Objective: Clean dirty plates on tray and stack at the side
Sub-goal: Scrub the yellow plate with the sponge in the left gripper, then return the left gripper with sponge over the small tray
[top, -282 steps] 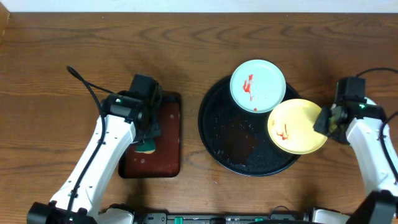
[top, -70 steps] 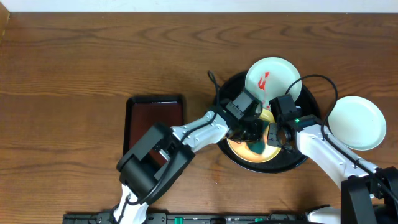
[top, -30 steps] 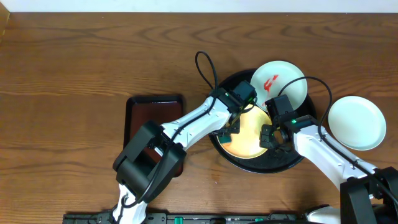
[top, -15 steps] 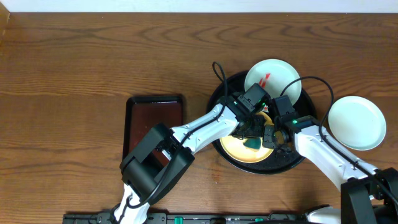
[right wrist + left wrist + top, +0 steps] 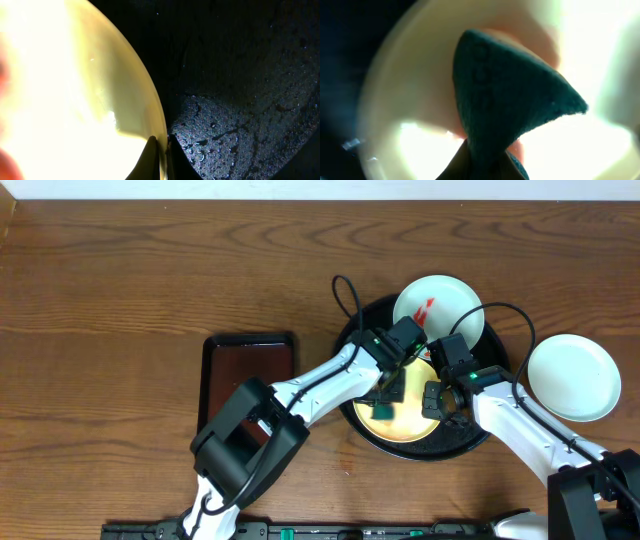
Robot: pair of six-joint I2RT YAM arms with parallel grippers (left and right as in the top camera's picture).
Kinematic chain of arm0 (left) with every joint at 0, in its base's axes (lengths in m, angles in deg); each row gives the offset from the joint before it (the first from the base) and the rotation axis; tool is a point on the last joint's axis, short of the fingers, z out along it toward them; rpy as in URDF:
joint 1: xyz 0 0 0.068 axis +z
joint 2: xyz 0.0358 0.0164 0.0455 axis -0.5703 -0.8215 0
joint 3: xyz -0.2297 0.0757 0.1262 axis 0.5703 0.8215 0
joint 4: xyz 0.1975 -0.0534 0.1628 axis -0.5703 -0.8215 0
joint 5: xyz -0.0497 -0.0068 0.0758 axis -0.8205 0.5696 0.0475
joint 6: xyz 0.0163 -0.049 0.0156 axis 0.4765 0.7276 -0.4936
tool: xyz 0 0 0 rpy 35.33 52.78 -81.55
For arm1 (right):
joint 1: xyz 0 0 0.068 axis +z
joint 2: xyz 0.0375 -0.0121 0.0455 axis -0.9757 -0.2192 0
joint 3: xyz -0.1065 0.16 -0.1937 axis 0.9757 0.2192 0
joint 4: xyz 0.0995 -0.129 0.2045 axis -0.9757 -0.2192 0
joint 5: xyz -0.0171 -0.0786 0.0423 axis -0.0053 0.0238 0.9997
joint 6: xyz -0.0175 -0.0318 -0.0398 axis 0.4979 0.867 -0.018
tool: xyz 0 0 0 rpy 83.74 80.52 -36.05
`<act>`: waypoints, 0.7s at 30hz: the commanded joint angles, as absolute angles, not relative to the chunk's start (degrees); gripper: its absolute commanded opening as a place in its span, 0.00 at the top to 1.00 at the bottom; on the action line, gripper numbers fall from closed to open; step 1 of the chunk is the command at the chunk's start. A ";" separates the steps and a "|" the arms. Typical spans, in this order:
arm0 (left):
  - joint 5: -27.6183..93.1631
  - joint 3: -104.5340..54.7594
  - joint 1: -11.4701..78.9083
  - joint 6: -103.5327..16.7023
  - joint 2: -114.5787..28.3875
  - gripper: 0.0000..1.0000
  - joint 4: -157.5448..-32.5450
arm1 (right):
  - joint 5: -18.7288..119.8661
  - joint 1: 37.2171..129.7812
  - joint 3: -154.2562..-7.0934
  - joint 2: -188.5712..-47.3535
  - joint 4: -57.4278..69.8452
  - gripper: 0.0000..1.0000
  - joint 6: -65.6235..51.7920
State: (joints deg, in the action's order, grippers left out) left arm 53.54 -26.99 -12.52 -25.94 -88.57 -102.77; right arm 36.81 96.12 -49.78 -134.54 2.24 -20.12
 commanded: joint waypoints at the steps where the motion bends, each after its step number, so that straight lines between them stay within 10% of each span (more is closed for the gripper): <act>1: 69.56 -25.91 -10.99 -27.58 -89.42 0.92 -107.69 | 34.84 96.19 -49.06 -135.59 1.24 0.99 -18.63; 21: 71.87 -33.70 -6.20 -27.58 -62.62 0.92 -125.42 | 34.80 96.19 -53.19 -129.16 -1.30 0.99 -12.25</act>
